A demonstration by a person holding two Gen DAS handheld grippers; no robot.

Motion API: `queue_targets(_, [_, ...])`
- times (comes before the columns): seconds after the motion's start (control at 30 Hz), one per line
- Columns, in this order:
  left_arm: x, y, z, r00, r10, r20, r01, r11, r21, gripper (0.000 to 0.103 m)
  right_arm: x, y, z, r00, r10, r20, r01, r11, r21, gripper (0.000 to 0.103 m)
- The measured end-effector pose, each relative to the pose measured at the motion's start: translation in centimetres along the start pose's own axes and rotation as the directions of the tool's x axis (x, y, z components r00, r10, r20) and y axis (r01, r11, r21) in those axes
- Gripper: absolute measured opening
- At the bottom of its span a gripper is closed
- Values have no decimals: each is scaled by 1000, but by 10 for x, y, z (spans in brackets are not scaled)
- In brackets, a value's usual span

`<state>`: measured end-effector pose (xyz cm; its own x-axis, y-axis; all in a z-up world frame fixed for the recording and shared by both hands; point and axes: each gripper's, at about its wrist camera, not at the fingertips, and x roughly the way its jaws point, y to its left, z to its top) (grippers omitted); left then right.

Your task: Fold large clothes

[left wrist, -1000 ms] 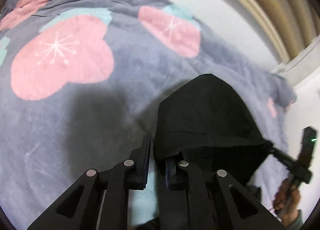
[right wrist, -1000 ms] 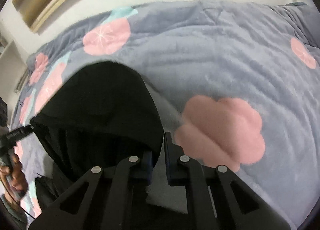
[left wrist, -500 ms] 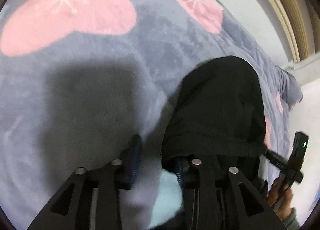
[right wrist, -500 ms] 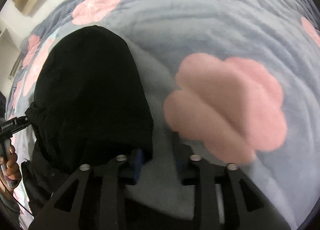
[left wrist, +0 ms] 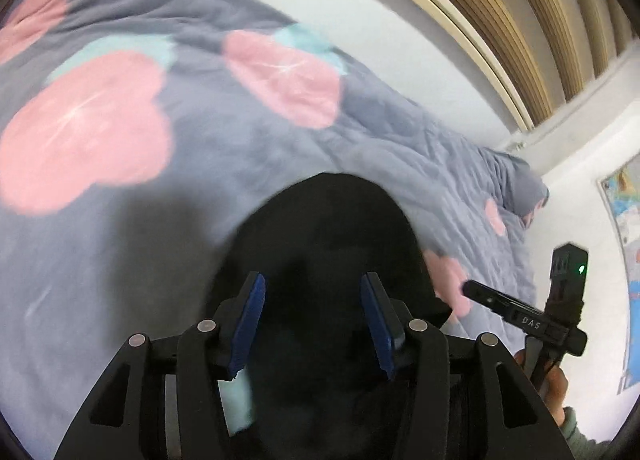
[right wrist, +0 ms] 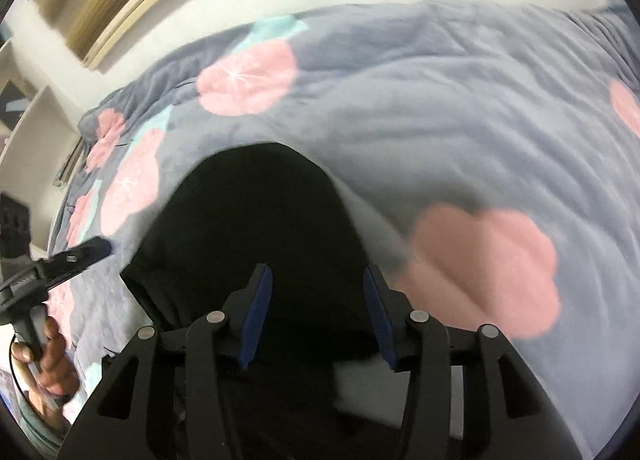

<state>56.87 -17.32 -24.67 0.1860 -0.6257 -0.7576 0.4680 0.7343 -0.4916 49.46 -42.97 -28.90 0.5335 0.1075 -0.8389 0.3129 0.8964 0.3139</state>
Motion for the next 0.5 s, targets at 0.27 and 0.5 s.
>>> queue_targets(0.27, [85,25,-29,983,55,-174,-55,998,1,51,83,7,-23,986,-85,-142,71,992,-102,50])
queue_targets(0.5, [84,45,-38,987,-70,-148,57,995,-86,51,93,-15,-29,988,-27,-151,16,997,-73,51])
